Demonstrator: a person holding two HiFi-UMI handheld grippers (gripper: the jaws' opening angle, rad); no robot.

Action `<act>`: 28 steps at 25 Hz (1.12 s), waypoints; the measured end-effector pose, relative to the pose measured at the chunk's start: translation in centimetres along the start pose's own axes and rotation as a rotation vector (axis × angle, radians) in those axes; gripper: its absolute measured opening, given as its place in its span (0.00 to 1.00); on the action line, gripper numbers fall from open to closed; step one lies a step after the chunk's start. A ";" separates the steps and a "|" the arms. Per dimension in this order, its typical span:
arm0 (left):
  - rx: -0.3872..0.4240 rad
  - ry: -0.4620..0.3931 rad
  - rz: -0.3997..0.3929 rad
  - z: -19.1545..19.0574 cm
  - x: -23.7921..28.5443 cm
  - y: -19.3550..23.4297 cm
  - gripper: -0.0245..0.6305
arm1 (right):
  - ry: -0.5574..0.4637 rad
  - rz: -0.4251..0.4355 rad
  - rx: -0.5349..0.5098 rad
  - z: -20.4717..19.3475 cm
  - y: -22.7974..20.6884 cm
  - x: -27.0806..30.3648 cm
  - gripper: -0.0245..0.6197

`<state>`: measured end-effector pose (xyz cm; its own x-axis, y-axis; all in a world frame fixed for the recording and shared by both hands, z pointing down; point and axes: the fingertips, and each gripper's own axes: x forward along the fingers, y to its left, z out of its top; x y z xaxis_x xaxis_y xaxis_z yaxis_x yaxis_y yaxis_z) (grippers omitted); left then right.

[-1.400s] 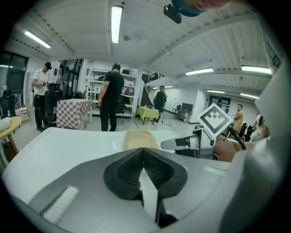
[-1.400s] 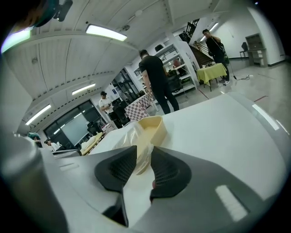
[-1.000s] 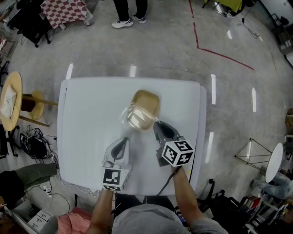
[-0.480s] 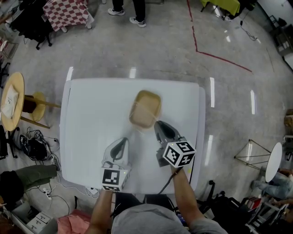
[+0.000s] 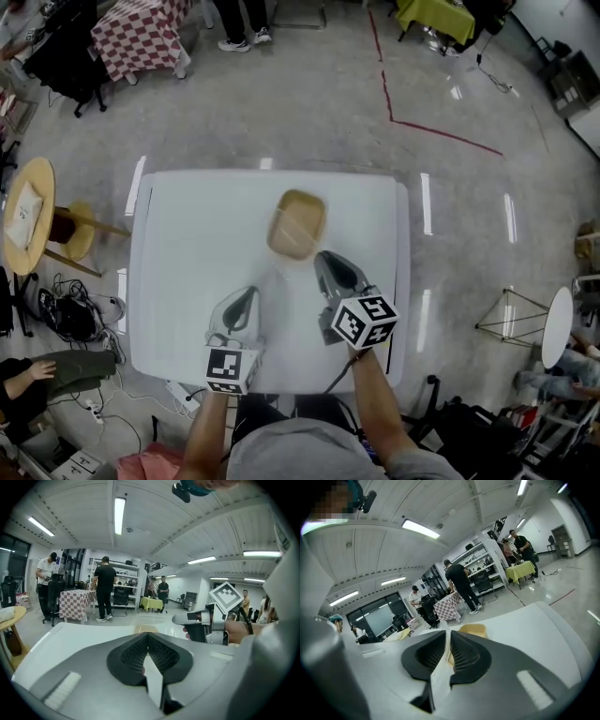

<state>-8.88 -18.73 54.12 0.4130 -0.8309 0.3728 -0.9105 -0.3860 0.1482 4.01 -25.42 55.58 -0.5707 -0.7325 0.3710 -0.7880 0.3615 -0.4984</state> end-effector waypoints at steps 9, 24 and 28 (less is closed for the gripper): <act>0.047 -0.071 -0.034 3.0 -3.5 -1.2 0.05 | -0.089 -0.033 -0.058 2.2 3.5 -4.3 0.09; 0.107 -0.147 -0.154 6.2 -8.5 -5.8 0.05 | -0.230 -0.177 -0.150 3.8 6.7 -14.2 0.09; 0.122 -0.157 -0.192 6.2 -9.9 -6.8 0.05 | -0.268 -0.233 -0.170 3.5 7.3 -17.0 0.09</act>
<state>-6.60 -10.39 43.72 0.5843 -0.7863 0.2008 -0.8102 -0.5796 0.0877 8.75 -12.33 42.90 -0.3093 -0.9229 0.2295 -0.9291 0.2418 -0.2798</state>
